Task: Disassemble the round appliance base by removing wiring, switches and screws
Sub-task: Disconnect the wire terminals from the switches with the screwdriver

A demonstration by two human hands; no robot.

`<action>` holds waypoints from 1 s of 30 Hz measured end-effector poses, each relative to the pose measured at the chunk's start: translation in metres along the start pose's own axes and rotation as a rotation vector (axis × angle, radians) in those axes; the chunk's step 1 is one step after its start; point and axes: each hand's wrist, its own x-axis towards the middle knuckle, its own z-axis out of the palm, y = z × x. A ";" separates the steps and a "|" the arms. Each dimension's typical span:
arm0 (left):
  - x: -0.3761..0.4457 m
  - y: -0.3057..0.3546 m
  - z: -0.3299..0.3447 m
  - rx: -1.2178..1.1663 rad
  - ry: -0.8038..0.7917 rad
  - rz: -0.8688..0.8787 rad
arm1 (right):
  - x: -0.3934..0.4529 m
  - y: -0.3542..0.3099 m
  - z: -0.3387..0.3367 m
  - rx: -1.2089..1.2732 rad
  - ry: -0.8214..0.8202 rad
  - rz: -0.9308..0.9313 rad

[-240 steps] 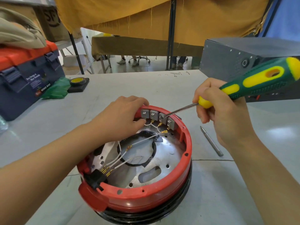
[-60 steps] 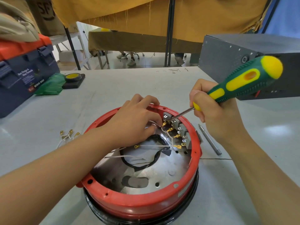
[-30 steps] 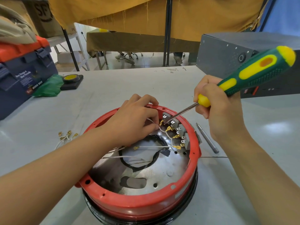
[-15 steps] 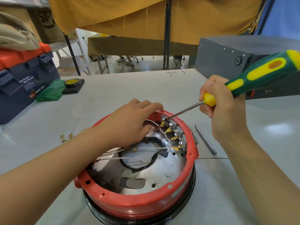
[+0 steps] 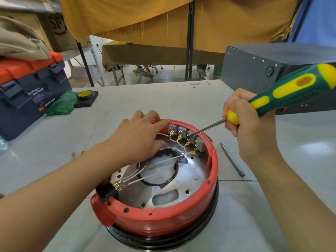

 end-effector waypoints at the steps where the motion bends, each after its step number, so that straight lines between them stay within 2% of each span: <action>1: -0.001 0.000 0.000 0.015 0.003 -0.020 | -0.001 0.000 0.000 -0.028 -0.017 -0.007; 7: -0.004 0.004 -0.004 0.105 -0.004 -0.116 | -0.003 0.003 0.004 -0.158 -0.122 -0.050; 11: -0.003 0.004 -0.007 0.150 0.023 -0.110 | -0.005 0.005 0.005 -0.210 -0.171 -0.060; 13: -0.001 0.003 -0.007 0.059 0.071 -0.054 | -0.006 0.005 0.006 -0.229 -0.181 -0.071; 15: 0.000 0.002 -0.006 -0.133 0.103 0.043 | -0.006 0.005 0.006 -0.243 -0.184 -0.078; 18: -0.002 0.002 -0.006 -0.387 0.043 0.149 | -0.006 0.006 0.006 -0.257 -0.185 -0.087; 30: -0.005 0.005 0.001 -0.331 0.052 0.157 | -0.011 0.007 0.011 -0.274 -0.167 -0.106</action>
